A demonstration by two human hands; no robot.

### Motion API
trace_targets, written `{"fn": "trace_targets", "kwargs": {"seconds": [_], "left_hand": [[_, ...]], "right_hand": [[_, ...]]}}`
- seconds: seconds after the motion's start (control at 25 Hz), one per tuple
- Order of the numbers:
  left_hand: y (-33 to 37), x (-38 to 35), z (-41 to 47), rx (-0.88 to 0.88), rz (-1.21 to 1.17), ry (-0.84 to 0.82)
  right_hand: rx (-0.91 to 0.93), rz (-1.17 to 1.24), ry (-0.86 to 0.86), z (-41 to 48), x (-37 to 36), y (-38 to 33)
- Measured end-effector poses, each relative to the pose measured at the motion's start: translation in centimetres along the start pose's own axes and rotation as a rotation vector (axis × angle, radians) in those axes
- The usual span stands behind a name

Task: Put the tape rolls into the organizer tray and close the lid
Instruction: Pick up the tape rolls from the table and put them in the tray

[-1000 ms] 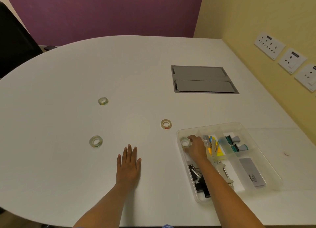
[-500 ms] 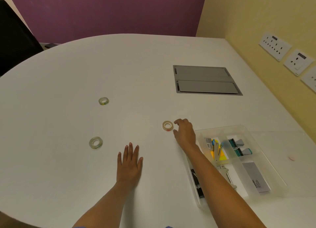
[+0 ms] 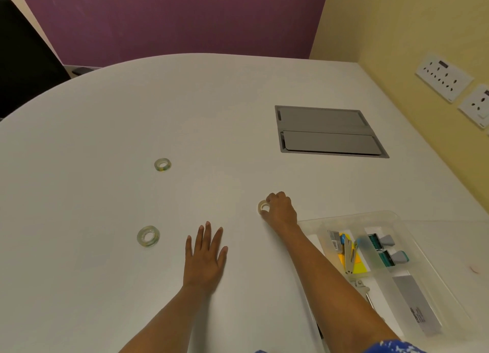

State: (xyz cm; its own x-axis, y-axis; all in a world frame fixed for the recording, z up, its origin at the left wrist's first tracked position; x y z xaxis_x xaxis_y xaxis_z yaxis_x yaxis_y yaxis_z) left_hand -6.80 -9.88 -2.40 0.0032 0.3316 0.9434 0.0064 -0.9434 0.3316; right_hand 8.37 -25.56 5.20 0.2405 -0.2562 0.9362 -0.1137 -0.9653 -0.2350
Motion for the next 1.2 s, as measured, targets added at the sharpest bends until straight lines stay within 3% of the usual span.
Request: {"fn": "trace_targets", "kwargs": {"seconds": [0.44,0.76,0.96,1.2], "left_hand": [[-0.4,-0.2,0.9,-0.010,0.018,0.020],[-0.3,-0.2,0.9,-0.007,0.009,-0.036],[0.1,-0.3,-0.3,0.000,0.020,-0.081],[0.8,-0.5,-2.2,-0.001,-0.006,-0.100]], "right_hand": [[-0.029,-0.051,-0.021,0.7,-1.0,-0.1],[-0.054,0.339,0.043,-1.1,3.2,2.1],[-0.087,0.286,0.036,-3.1,5.9,7.6],[-0.154,0.151,-0.102,-5.9,5.0,12.6]]}}
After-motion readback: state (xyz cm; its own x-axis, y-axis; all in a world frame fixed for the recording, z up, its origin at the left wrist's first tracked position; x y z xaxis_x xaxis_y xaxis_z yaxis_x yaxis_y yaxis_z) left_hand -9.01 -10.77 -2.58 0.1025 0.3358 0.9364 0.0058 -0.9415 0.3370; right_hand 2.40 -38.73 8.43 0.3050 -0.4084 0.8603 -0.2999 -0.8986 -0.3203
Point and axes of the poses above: each hand's wrist, its own z-axis towards the middle knuckle, its own x-axis out of the back of the hand, y = z × x, the point moved 5 cm from there along z, towards the middle knuckle, and after that the axes turned 15 degrees about -x, right-handed, at the moved point
